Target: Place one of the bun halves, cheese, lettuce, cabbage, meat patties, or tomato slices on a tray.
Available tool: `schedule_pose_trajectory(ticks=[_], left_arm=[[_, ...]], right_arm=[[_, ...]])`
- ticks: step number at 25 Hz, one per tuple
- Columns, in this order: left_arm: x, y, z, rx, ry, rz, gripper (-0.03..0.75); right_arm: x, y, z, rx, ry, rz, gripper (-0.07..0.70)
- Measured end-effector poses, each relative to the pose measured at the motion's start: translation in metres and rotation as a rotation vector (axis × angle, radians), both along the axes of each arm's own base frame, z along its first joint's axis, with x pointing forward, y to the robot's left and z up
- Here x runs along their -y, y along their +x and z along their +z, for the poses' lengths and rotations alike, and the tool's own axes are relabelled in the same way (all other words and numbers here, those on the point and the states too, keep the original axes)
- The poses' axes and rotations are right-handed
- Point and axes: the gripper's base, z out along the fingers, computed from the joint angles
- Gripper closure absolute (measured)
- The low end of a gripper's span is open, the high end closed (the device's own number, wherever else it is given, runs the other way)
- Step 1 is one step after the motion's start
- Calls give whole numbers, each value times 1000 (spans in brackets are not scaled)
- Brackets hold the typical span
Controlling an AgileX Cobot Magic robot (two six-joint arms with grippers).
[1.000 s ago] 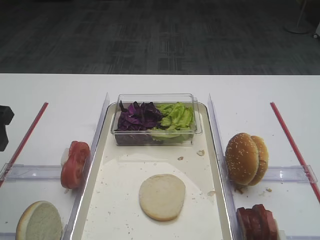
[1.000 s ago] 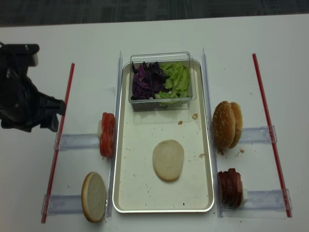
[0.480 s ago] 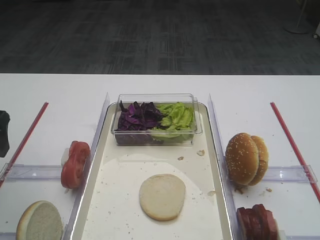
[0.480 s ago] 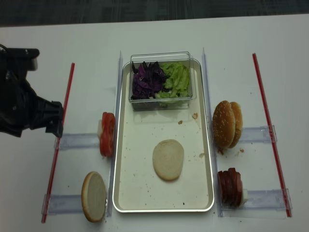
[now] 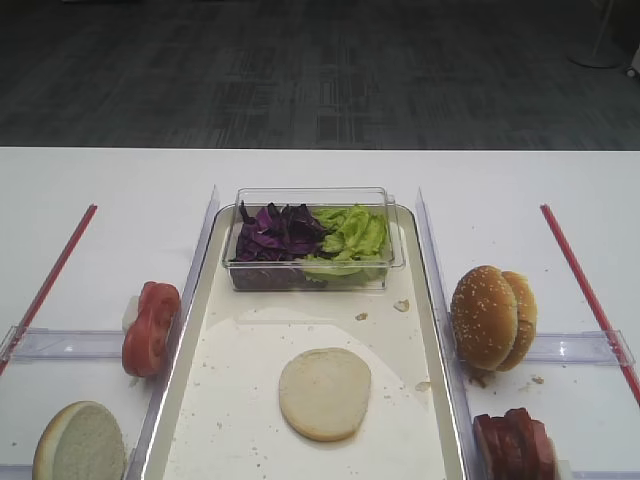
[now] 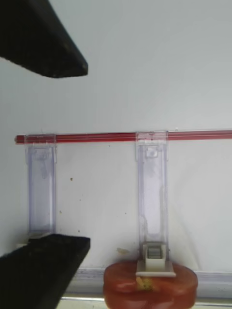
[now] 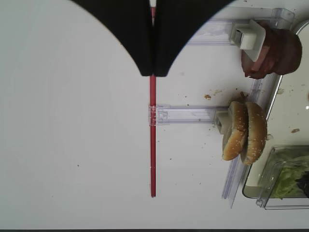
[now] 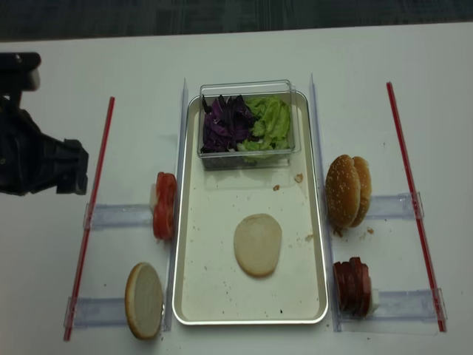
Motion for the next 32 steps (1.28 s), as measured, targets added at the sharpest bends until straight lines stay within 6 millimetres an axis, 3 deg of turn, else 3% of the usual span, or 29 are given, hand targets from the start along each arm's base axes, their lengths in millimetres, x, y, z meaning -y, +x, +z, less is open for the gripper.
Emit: schedule_pose_trajectory(ticks=[7, 22, 32], left_arm=[[0, -40, 24, 142, 4, -10, 118], [0, -156, 2, 412, 1, -1, 120], [1, -195, -7, 558, 1, 3, 173]], right_arm=[[0, 0, 0, 0, 0, 0, 267], [0, 0, 0, 0, 0, 0, 267], [0, 0, 0, 0, 0, 0, 267]])
